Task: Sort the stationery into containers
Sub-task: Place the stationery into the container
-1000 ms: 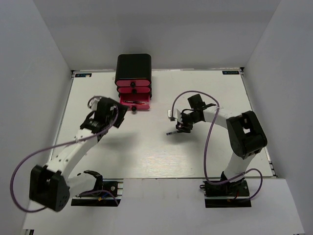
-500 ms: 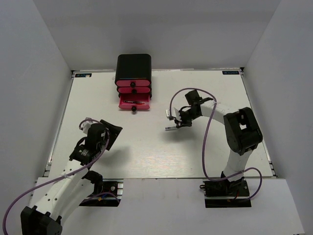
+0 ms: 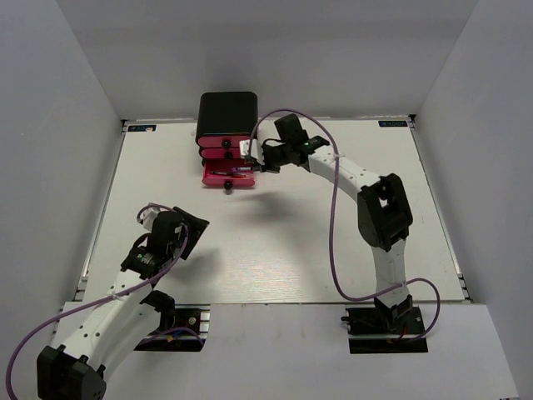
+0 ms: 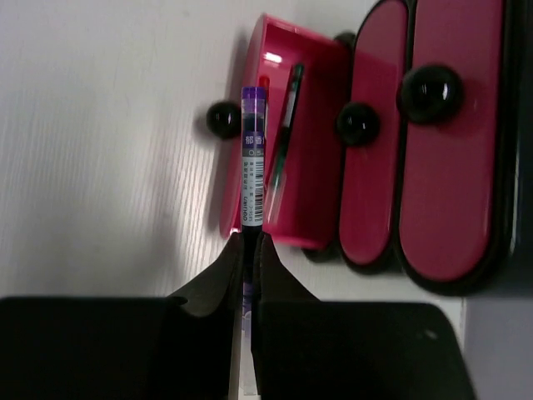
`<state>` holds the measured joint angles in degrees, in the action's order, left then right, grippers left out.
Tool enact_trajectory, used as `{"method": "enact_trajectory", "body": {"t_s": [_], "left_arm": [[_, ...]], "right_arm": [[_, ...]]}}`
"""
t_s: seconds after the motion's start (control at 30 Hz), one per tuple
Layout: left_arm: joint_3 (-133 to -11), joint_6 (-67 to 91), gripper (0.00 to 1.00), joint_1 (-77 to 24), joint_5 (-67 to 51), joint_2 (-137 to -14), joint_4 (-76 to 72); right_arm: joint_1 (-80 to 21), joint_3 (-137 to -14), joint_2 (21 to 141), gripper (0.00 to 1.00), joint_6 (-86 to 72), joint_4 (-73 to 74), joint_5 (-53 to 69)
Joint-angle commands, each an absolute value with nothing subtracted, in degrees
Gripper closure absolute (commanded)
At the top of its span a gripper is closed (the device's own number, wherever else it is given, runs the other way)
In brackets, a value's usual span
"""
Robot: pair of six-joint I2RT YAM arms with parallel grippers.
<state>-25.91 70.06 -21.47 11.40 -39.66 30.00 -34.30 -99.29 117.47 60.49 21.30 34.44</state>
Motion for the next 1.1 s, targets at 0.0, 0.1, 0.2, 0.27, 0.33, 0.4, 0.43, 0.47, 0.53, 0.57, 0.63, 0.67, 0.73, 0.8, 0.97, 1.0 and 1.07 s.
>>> {"method": "enact_trajectory", "body": {"t_s": [0.0,0.1,0.2,0.27,0.33,0.4,0.43,0.47,0.53,0.57,0.63,0.67,0.73,0.8,0.97,1.0,1.07], "left_arm": [[-25.7,70.0,0.18,-21.2,11.4,-38.8,29.7],[-25.1,70.0,0.18,-21.2,11.4,-38.8,30.2],[-25.1,70.5,0.18,-21.2,11.4,-38.2,30.8],[-25.1,70.5,0.18,-21.2,11.4,-38.2,30.8],[-25.1,70.5,0.18,-21.2,11.4,-38.2,30.8],[-25.1,70.5,0.18,-21.2,11.4,-38.2,30.8],[-25.1,70.5,0.18,-21.2,11.4,-38.2,30.8],[-25.1,70.5,0.18,-21.2,11.4,-38.2,30.8],[-25.1,70.5,0.18,-21.2,11.4,-38.2,31.4],[-25.1,70.5,0.18,-21.2,11.4,-38.2,31.4],[-25.1,70.5,0.18,-21.2,11.4,-38.2,31.9],[-25.1,71.0,0.18,-21.2,11.4,-38.2,31.9],[-25.1,71.0,0.18,-21.2,11.4,-38.2,32.4],[-25.1,71.0,0.18,-21.2,11.4,-37.7,32.4],[-25.1,71.5,0.18,-21.7,11.4,-37.7,32.4],[-25.7,71.5,0.18,-21.7,11.4,-37.7,32.4],[-25.7,71.5,0.18,-21.7,11.4,-37.7,32.4]], "right_arm": [[-36.3,-103.2,120.1,1.00,54.7,15.8,36.7],[-37.7,-104.1,121.9,1.00,50.8,9.5,36.4],[-39.2,-106.5,124.3,1.00,46.9,5.5,36.0],[-40.2,-106.6,125.3,1.00,45.4,1.3,34.7],[-40.7,-106.5,125.9,1.00,44.7,1.0,33.5],[-41.0,-107.2,127.7,1.00,44.1,-2.2,33.2],[-41.1,-108.0,128.6,1.00,43.4,-2.4,33.2],[-41.0,-108.5,129.4,1.00,42.8,-2.7,33.0],[-41.0,-108.9,130.6,1.00,42.6,-3.3,32.8],[-41.0,-108.9,131.2,1.00,42.5,-3.3,32.7],[-41.2,-109.3,132.0,1.00,42.5,-4.2,31.6],[-41.2,-109.6,132.3,1.00,42.6,-4.2,31.1],[-41.0,-110.0,133.3,1.00,43.2,-4.8,30.5],[-40.8,-110.7,134.4,1.00,43.7,-4.7,29.3],[-41.0,-110.5,134.7,0.58,46.6,-5.0,27.2],[-40.9,-110.2,134.5,0.47,46.6,-5.0,27.2],[-40.8,-108.7,133.6,0.37,46.7,-6.0,27.1]]}}
